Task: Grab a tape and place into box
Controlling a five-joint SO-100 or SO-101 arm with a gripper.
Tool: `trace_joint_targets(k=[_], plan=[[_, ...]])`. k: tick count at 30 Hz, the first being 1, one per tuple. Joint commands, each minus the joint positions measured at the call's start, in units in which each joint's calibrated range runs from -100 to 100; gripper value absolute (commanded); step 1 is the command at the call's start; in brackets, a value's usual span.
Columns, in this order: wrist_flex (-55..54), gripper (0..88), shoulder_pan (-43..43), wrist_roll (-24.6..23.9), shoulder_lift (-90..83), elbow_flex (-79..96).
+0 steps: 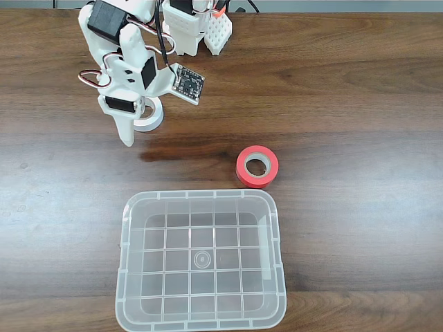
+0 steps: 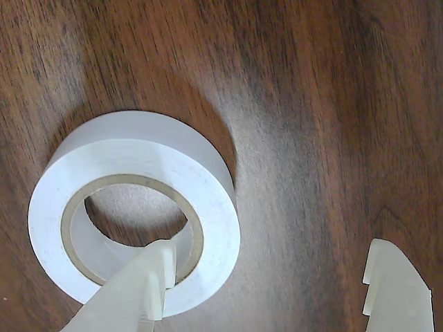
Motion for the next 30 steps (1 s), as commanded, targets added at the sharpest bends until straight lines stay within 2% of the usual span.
trace_joint_targets(k=[1,10,15,17,30], plan=[[-0.89,26.9,-0.77,-0.31,0.69,-4.57],[-5.08,25.8,-0.18,0.22,5.51,-4.57],[-5.08,8.3,-0.7,0.17,5.35,-4.57],[-5.08,5.2,-0.7,0.17,5.35,-4.57],[-3.71,4.2,-0.11,0.22,4.07,-4.83]])
